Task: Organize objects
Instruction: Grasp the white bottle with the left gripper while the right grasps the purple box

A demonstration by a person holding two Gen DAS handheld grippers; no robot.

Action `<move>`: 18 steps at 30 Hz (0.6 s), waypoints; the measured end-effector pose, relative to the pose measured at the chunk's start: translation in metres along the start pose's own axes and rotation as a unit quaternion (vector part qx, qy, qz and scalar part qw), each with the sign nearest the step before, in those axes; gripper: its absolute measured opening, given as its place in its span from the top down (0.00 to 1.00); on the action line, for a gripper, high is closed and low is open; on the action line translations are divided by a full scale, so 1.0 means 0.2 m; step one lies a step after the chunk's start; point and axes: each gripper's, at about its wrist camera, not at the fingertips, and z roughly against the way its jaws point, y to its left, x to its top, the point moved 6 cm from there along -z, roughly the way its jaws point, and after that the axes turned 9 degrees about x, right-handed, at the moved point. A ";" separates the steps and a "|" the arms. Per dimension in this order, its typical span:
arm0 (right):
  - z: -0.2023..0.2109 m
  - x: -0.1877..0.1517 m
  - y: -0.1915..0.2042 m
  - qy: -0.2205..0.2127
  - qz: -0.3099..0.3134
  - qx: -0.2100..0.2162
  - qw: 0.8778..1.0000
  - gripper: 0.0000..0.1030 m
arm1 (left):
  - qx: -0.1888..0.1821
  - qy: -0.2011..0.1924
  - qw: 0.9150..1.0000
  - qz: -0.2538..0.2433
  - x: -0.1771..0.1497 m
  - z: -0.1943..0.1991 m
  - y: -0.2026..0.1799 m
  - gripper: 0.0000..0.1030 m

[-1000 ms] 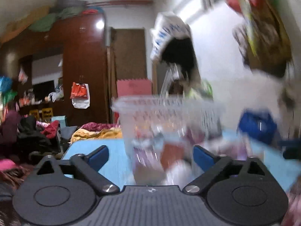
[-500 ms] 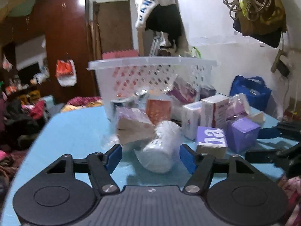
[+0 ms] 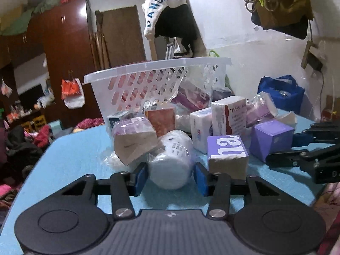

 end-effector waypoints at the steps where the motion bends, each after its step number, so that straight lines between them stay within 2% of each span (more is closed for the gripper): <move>1: 0.00 0.00 0.00 -0.001 -0.001 0.001 1.000 0.51 | 0.005 0.001 1.000 -0.007 0.00 0.00 -0.02 0.45; 3: 0.00 0.00 0.00 -0.001 0.001 -0.003 1.000 0.51 | 0.009 -0.004 1.000 -0.015 0.00 0.00 -0.04 0.45; 5: 0.00 0.00 0.01 0.000 0.005 -0.005 1.000 0.51 | 0.000 -0.010 1.000 -0.009 0.00 0.02 -0.05 0.53; 12: 0.11 0.04 0.00 -0.023 0.010 -0.001 1.000 0.52 | -0.001 -0.043 0.999 0.010 0.01 0.09 -0.02 0.54; 18: 0.19 0.10 -0.01 -0.048 0.005 0.012 0.999 0.52 | -0.008 -0.090 0.996 0.012 0.06 0.21 -0.04 0.54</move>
